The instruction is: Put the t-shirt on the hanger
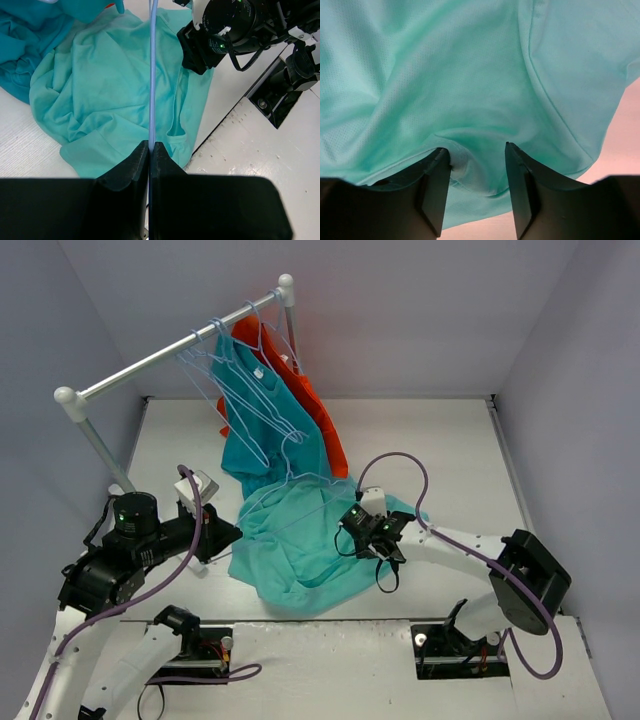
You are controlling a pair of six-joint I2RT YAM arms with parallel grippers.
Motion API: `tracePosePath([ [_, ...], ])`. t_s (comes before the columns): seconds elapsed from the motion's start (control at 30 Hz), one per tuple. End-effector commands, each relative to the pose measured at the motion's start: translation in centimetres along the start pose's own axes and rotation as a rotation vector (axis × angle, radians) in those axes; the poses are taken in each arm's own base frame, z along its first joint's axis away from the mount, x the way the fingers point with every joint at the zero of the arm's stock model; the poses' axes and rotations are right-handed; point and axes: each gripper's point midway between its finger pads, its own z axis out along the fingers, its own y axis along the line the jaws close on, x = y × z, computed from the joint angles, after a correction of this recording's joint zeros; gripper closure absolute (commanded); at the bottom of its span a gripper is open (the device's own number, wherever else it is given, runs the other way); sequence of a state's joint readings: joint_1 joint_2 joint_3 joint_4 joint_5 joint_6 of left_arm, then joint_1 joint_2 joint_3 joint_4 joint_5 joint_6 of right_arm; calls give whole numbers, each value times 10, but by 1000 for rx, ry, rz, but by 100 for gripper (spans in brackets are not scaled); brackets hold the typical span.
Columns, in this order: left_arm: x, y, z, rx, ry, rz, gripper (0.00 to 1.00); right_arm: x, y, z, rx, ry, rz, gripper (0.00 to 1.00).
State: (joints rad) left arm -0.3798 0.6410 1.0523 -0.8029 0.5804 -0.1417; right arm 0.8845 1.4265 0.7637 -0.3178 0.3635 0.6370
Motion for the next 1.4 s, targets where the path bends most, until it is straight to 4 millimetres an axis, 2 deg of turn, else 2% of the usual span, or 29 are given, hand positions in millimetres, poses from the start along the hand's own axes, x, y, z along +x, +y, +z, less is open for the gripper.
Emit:
tracePosePath([
  [0.0, -30, -8, 1, 42, -88, 56, 100, -13, -2, -2, 43, -29, 5, 59],
  [0.07, -31, -10, 1, 50, -88, 56, 100, -14, -2, -2, 44, -30, 4, 66],
  [0.13, -30, -10, 1, 53, -87, 60, 100, -14, -2, -2, 43, -30, 4, 78],
  [0.33, -23, -12, 3, 74, -71, 58, 100, -21, 2, -6, 20, -36, 1, 100],
  [0.4, -22, -15, 4, 96, -74, 63, 100, -27, 3, -9, 6, -42, -5, 100],
  [0.6, -19, -24, 9, 174, -95, 77, 100, -64, -6, -21, -95, -50, 6, 100],
  [0.73, -18, -28, 20, 227, -112, 74, 100, -90, -16, -33, -155, -69, -2, 98],
  [0.9, -8, -31, 33, 246, -88, 77, 100, -110, -23, -45, -177, -90, -31, 97],
  [1.1, 9, -40, 48, 262, -40, 105, 100, -116, -24, -46, -193, -82, -52, 99],
  [1.23, 12, -32, 53, 210, -39, 105, 100, -118, -25, -46, -189, -85, -59, 100],
  [1.37, 10, -33, 59, 221, -45, 113, 100, -123, -25, -51, -201, -103, -75, 100],
])
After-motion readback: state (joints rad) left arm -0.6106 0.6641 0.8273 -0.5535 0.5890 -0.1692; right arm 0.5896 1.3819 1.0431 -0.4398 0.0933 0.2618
